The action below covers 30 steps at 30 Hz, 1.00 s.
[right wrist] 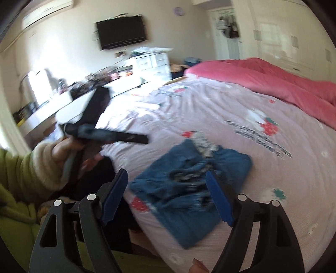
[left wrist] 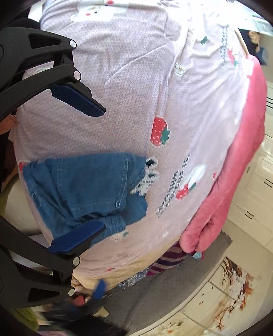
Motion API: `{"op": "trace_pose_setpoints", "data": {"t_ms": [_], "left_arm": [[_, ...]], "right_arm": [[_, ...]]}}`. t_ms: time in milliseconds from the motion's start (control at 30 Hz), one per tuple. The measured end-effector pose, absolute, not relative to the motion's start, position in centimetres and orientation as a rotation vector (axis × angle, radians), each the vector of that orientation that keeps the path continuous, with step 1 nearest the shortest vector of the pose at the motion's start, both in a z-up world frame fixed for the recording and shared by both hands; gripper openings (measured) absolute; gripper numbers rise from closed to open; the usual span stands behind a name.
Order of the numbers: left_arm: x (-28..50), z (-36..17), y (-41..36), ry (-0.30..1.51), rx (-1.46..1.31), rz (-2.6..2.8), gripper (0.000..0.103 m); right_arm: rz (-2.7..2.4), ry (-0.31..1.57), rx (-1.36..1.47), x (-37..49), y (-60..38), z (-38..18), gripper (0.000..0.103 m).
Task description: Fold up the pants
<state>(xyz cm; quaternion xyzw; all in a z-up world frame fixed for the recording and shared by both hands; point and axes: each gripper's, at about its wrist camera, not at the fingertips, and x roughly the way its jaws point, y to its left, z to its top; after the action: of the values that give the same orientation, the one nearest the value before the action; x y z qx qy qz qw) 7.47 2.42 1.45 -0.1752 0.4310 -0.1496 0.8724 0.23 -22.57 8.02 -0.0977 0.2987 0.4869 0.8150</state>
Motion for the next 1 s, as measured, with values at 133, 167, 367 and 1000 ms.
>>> {"op": "trace_pose_setpoints", "data": {"t_ms": [133, 167, 367, 1000], "left_arm": [[9.3, 0.3, 2.0, 0.97, -0.327, -0.302, 0.093], [9.8, -0.1, 1.9, 0.986, -0.322, -0.301, 0.089], [10.6, -1.7, 0.7, 1.039, -0.292, -0.328, 0.061], [13.3, -3.8, -1.5, 1.042, -0.313, -0.353, 0.04]], "right_arm": [[1.036, 0.613, -0.453, -2.5, -18.0, 6.4, 0.076], [1.031, 0.62, -0.504, -2.7, -17.1, 5.8, 0.075], [1.044, 0.64, -0.647, -2.3, -13.7, 2.6, 0.061], [1.032, 0.868, -0.538, 0.3, -17.3, -3.3, 0.005]]}}
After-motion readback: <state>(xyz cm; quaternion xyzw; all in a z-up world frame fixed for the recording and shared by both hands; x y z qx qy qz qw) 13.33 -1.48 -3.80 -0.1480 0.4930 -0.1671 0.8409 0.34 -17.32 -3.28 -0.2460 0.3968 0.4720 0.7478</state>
